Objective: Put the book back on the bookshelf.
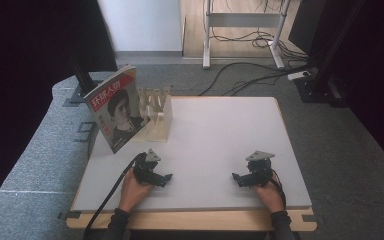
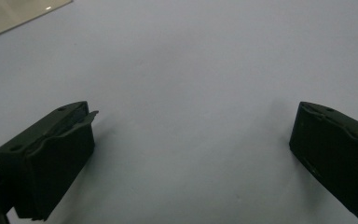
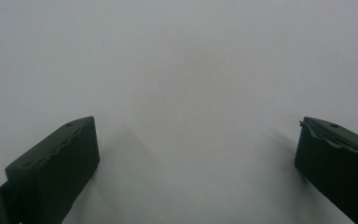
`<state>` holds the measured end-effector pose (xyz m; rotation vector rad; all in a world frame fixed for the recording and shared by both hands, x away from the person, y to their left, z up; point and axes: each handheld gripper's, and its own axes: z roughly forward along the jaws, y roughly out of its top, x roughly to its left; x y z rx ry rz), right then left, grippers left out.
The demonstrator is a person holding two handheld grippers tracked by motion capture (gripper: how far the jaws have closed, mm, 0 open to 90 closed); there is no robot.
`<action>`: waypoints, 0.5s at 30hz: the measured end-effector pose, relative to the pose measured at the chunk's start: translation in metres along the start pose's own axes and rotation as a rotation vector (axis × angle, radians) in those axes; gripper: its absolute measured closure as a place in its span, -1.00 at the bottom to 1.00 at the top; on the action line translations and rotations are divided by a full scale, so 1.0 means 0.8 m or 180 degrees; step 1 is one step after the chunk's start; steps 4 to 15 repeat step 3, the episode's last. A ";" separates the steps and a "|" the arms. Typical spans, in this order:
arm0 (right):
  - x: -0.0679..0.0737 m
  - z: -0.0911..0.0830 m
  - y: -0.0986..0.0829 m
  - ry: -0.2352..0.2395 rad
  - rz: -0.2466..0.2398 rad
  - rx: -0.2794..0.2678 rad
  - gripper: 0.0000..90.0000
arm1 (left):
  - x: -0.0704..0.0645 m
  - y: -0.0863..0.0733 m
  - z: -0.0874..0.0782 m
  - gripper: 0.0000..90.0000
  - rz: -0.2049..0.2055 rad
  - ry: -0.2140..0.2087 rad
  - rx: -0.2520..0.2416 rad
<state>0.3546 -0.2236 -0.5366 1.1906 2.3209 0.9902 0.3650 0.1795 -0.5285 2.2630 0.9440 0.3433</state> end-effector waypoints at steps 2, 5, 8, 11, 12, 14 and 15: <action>0.000 0.000 0.000 -0.0004 -0.0012 -0.0001 -1.00 | 0.000 0.000 0.000 -1.00 0.0001 0.0001 -0.0002; 0.000 0.000 0.000 0.0000 0.0002 -0.0001 -1.00 | 0.000 0.000 0.000 -1.00 0.0001 0.0001 -0.0002; 0.000 0.000 0.000 0.0000 0.0002 -0.0001 -1.00 | 0.000 0.000 0.000 -1.00 0.0001 0.0001 -0.0002; 0.000 0.000 0.000 0.0000 0.0002 -0.0001 -1.00 | 0.000 0.000 0.000 -1.00 0.0001 0.0001 -0.0002; 0.000 0.000 0.000 0.0000 0.0002 -0.0001 -1.00 | 0.000 0.000 0.000 -1.00 0.0001 0.0001 -0.0002; 0.000 0.000 0.000 0.0000 0.0002 -0.0001 -1.00 | 0.000 0.000 0.000 -1.00 0.0001 0.0001 -0.0002; 0.000 0.000 0.000 0.0000 0.0002 -0.0001 -1.00 | 0.000 0.000 0.000 -1.00 0.0001 0.0001 -0.0002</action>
